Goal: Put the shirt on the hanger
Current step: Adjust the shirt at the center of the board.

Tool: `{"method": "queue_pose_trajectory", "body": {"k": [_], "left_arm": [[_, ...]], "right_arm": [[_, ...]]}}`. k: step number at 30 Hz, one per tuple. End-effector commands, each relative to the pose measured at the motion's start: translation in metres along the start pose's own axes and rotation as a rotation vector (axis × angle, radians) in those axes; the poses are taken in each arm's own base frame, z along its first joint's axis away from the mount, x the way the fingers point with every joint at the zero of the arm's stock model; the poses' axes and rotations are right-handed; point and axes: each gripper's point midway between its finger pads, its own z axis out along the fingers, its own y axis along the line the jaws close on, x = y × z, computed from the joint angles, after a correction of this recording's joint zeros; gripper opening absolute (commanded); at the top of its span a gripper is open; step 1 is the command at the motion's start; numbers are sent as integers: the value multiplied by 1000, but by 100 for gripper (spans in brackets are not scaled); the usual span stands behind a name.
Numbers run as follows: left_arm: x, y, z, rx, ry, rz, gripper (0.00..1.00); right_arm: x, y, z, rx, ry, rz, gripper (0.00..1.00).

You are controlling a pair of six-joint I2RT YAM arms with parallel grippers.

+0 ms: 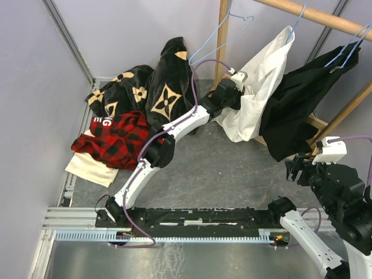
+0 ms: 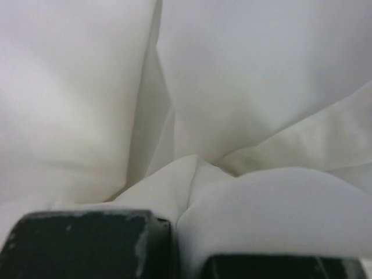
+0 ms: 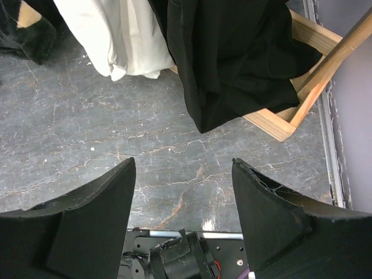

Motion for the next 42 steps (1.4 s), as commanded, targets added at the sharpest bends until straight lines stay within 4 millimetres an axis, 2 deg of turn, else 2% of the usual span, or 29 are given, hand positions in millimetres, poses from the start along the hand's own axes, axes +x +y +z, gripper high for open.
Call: {"method": "queue_pose_trajectory", "body": {"k": [1, 5, 8, 10, 13, 16, 17, 21, 22, 24, 32, 37, 42], "left_arm": [[-40, -26, 12, 121, -170, -129, 4], [-53, -44, 20, 240, -255, -215, 9], [-49, -51, 26, 289, -244, -245, 32], [-42, -47, 25, 262, -214, -210, 47], [-46, -37, 10, 195, -198, -156, 62], [-66, -28, -13, 130, -218, -107, 70], [-81, -28, -24, 112, -238, -91, 78], [-102, -30, -53, 69, -234, -51, 98], [-97, -28, -57, 55, -218, -46, 99], [-117, -30, -87, 21, -258, -35, 100], [-85, -7, -144, -124, -256, -25, 99], [-43, 24, -152, -248, -212, -37, 99], [-12, 49, -153, -351, -176, -48, 99]], "right_arm": [[-9, -7, -11, 20, -44, 9, 75], [-7, -7, -12, 18, -34, 3, 75], [-7, -7, -12, 15, -33, 2, 75], [-7, -7, -12, 13, -34, 5, 75], [-9, -5, -12, 7, -39, 14, 75], [-11, -2, -12, -6, -45, 19, 75], [-12, -2, -12, -9, -49, 20, 75], [-19, -5, -15, 1, -86, 13, 75], [-21, -6, -16, 5, -94, 10, 75], [-25, -7, -17, 6, -97, -3, 75], [-20, -6, -14, 8, -70, -25, 75], [-14, -2, -8, -6, -45, -31, 75], [-10, 0, -5, -13, -30, -29, 75]]}}
